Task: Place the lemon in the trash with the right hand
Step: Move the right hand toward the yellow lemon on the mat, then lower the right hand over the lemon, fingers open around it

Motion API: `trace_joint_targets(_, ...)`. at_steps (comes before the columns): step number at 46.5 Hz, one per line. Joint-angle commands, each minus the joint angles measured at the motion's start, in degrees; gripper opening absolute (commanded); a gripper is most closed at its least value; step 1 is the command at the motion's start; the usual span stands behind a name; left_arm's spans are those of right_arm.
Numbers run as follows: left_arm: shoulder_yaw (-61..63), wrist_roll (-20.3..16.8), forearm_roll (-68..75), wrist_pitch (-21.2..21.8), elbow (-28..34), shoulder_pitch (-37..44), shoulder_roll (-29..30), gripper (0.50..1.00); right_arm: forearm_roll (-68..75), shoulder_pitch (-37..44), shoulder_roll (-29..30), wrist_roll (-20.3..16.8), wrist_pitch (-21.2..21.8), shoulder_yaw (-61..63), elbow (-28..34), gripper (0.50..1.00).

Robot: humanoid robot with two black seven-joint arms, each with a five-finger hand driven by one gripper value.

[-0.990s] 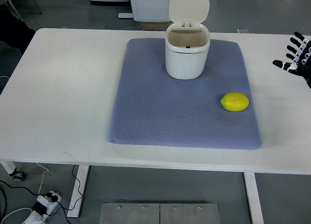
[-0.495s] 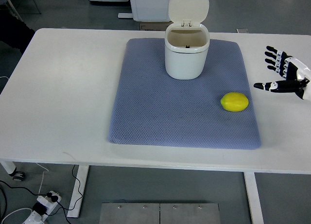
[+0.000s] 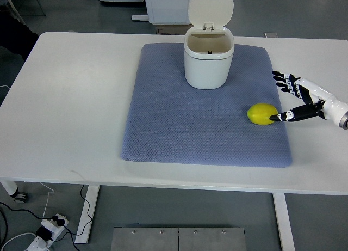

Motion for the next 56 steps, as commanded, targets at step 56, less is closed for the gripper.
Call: trace_joint_targets(56,0.0,0.0,0.0,0.0,0.0,0.0,0.0,1.0,-1.0,33.5,1.8,-4.1,1.1,-38.8,-0.1,1.0)
